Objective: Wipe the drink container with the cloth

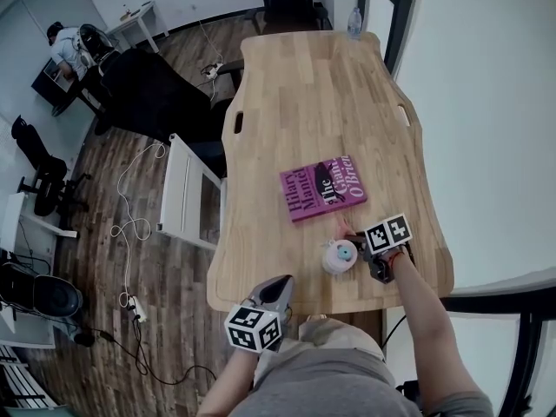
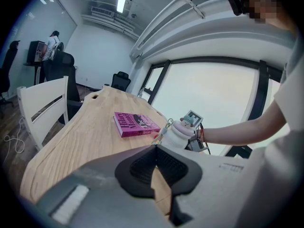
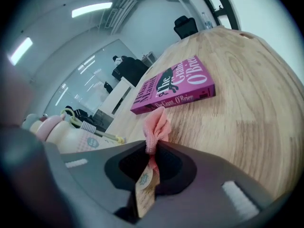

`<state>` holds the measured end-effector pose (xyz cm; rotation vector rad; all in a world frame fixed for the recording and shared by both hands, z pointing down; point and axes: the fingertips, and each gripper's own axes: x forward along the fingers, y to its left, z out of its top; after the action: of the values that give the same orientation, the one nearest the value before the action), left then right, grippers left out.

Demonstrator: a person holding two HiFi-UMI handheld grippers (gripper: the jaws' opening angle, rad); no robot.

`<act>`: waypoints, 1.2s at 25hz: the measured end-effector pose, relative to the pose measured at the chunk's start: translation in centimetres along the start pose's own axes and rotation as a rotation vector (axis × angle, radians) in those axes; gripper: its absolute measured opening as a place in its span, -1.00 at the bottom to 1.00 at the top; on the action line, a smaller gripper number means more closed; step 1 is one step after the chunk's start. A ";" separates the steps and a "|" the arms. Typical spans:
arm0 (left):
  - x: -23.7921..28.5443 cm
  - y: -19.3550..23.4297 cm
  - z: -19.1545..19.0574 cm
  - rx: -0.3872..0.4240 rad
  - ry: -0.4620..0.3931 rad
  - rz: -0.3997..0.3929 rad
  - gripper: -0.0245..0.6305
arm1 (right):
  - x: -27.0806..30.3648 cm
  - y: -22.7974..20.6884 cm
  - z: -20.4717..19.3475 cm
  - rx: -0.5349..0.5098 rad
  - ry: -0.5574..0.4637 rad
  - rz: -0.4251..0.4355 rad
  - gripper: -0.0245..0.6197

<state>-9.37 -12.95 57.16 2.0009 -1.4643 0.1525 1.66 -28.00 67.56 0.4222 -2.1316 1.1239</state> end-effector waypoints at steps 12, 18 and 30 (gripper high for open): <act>-3.7 -3.3 -1.2 0.032 -0.012 -0.040 -0.92 | -8.3 4.0 -3.3 -0.077 -0.242 -0.143 -0.81; -6.5 -5.3 -3.1 0.047 -0.030 -0.060 -0.92 | -10.8 9.9 -7.6 -0.174 -0.326 -0.193 -0.81; -13.0 -9.3 -8.5 0.037 -0.089 -0.028 -0.92 | -15.1 20.1 -18.4 -0.195 -0.473 -0.167 -0.81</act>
<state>-3.66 3.87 54.02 2.0808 -1.4974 0.0804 8.94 -1.83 52.31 0.8207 -2.5251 0.7635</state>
